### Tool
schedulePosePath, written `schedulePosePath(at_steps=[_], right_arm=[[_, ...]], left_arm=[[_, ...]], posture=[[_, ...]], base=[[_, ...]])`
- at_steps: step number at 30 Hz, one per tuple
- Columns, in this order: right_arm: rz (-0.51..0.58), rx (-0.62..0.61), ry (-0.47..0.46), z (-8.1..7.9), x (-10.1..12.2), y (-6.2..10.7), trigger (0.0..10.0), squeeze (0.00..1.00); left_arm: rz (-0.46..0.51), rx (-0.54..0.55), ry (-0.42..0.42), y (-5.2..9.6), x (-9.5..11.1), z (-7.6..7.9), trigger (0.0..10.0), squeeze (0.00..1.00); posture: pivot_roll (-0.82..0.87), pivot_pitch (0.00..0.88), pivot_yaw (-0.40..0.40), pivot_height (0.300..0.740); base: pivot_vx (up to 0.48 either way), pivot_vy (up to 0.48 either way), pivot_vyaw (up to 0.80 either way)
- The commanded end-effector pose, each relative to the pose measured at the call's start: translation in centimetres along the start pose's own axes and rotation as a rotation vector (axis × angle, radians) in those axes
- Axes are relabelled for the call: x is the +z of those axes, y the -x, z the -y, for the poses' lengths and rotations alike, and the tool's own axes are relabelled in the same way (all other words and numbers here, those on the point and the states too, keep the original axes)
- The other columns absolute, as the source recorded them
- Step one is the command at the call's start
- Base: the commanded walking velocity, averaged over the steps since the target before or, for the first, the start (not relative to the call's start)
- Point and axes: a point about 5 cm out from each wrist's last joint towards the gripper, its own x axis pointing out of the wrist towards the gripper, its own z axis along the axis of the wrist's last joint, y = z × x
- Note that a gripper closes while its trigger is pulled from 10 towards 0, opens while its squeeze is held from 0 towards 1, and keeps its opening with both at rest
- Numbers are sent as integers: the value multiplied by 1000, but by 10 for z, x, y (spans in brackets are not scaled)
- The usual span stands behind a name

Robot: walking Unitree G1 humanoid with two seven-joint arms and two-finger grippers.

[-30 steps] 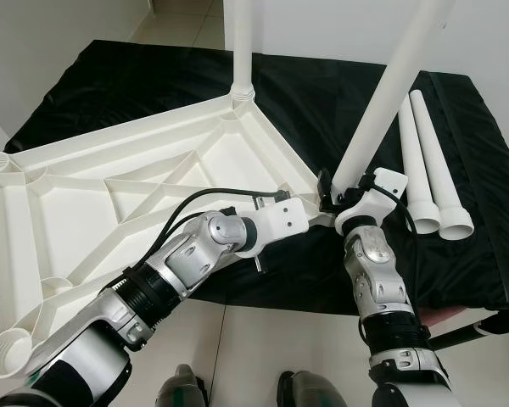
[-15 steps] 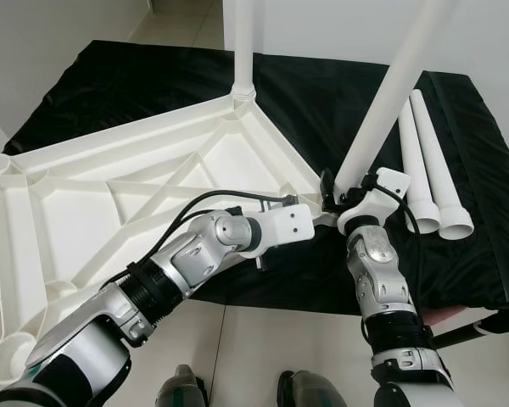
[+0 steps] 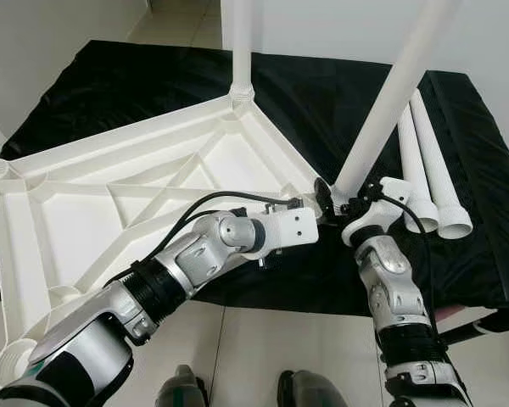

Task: Building children table

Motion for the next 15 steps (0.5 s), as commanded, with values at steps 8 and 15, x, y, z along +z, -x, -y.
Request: schedulePosePath(at_steps=[8,15], right_arm=[[67,82,-7,8,15,19,10000,0],[33,70,9,18,11,45,10000,0]], left_arm=[[-11,-204,17,0,-3,10,10000,0],[-6,-185,16,-1,-2,5,10000,0]], posture=[[-69,62,15,740],[-84,69,14,740]], base=[[0,0,0],[0,0,0]])
